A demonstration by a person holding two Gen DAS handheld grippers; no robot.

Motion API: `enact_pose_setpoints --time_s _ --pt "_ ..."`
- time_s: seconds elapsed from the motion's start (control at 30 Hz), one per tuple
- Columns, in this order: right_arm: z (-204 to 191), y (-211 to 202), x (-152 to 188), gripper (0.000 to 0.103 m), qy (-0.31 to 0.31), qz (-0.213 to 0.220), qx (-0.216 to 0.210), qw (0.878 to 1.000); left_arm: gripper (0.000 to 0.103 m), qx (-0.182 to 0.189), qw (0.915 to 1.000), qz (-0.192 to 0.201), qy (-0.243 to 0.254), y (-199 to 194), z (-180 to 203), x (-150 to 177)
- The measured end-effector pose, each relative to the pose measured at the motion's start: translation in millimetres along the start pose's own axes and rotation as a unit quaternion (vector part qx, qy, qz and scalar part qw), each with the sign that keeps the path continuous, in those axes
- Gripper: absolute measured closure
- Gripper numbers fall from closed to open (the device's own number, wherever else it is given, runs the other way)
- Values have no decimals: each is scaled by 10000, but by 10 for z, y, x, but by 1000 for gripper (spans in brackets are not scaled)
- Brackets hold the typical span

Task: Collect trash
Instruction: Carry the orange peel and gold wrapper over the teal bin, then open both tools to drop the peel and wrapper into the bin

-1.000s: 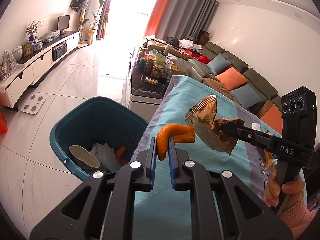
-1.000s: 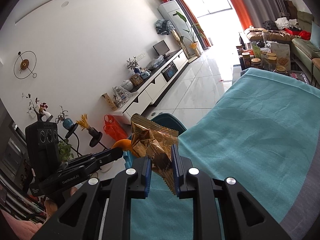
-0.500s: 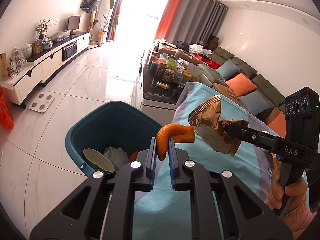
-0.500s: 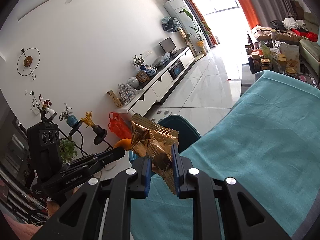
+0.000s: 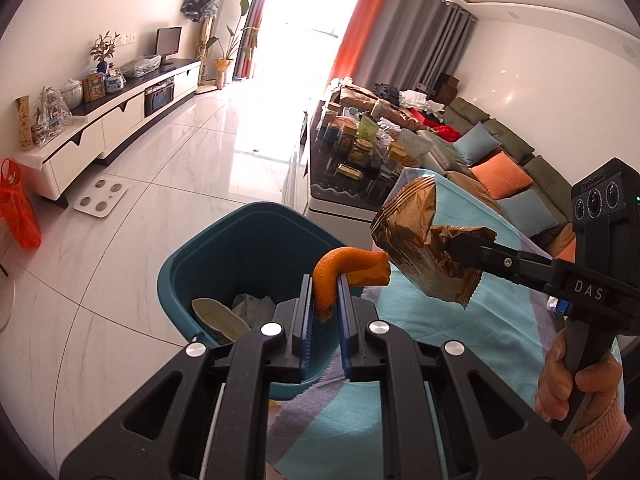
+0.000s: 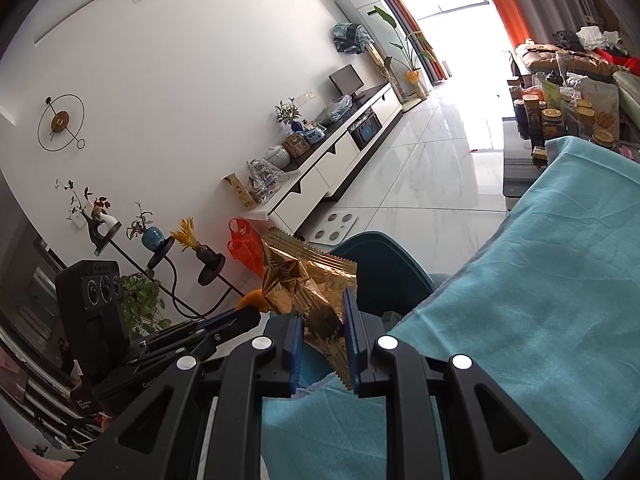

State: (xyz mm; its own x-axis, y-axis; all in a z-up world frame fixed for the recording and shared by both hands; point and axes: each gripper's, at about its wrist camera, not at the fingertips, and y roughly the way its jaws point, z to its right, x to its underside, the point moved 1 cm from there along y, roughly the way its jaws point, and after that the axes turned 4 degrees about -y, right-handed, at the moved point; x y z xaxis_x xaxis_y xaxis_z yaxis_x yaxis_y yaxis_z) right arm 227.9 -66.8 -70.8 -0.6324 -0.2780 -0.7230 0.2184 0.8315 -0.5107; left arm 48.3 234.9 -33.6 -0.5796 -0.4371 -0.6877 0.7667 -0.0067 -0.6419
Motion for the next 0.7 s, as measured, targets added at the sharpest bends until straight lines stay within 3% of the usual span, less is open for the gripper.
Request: enact_pose_setpoints --time_s 0.7 --pt "63 544 -98 86 297 -377 69 9988 91 -325 9992 -165 -175 291 -69 -50"
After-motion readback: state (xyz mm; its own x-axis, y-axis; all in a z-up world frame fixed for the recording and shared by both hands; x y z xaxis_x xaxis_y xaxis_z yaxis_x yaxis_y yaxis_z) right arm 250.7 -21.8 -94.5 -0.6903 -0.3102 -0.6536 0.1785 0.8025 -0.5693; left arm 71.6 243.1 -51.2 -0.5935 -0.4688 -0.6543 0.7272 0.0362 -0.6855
